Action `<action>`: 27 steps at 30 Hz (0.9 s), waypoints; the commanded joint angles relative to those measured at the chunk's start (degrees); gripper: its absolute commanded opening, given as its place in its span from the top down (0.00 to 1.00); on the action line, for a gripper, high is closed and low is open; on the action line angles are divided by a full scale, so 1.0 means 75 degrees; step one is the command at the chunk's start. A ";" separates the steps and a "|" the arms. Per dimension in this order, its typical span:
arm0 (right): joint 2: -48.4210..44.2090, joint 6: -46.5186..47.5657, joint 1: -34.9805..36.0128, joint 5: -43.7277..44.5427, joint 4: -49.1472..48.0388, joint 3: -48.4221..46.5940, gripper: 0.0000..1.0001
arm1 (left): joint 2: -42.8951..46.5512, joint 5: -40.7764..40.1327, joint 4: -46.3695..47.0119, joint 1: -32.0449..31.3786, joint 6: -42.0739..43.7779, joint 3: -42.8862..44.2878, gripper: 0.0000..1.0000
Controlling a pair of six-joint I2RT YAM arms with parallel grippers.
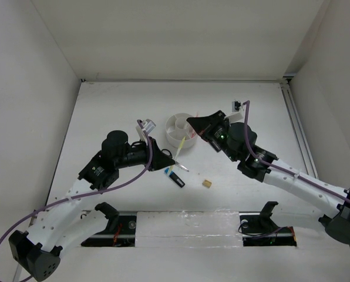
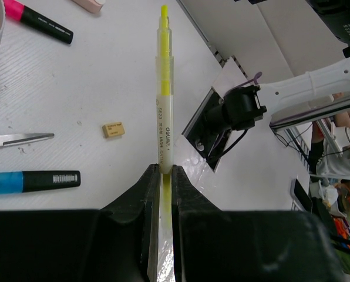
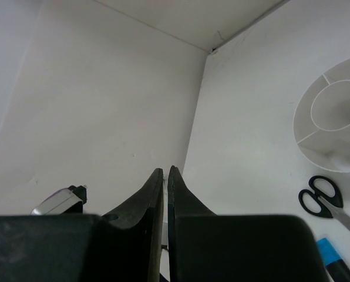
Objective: Sort the stationery into containers
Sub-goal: Close the pen cap on the pen.
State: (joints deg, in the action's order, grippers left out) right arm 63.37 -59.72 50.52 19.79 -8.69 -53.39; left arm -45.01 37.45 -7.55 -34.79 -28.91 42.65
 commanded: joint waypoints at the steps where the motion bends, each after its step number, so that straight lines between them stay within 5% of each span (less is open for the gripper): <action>1: -0.0153 -0.0088 0.0166 0.0267 -0.0576 0.0122 1.00 | 0.0049 -0.0012 0.0280 -0.0003 0.0139 -0.0062 1.00; 27: -0.0154 0.0053 0.0166 0.0267 -0.0880 0.0415 1.00 | 0.0119 -0.0517 0.0280 -0.0003 -0.0001 0.0008 1.00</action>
State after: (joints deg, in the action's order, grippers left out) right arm 62.48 -59.79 51.40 22.17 -11.09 -50.52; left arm -44.73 33.91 -7.55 -34.79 -28.97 42.65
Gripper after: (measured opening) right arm 0.082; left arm 0.037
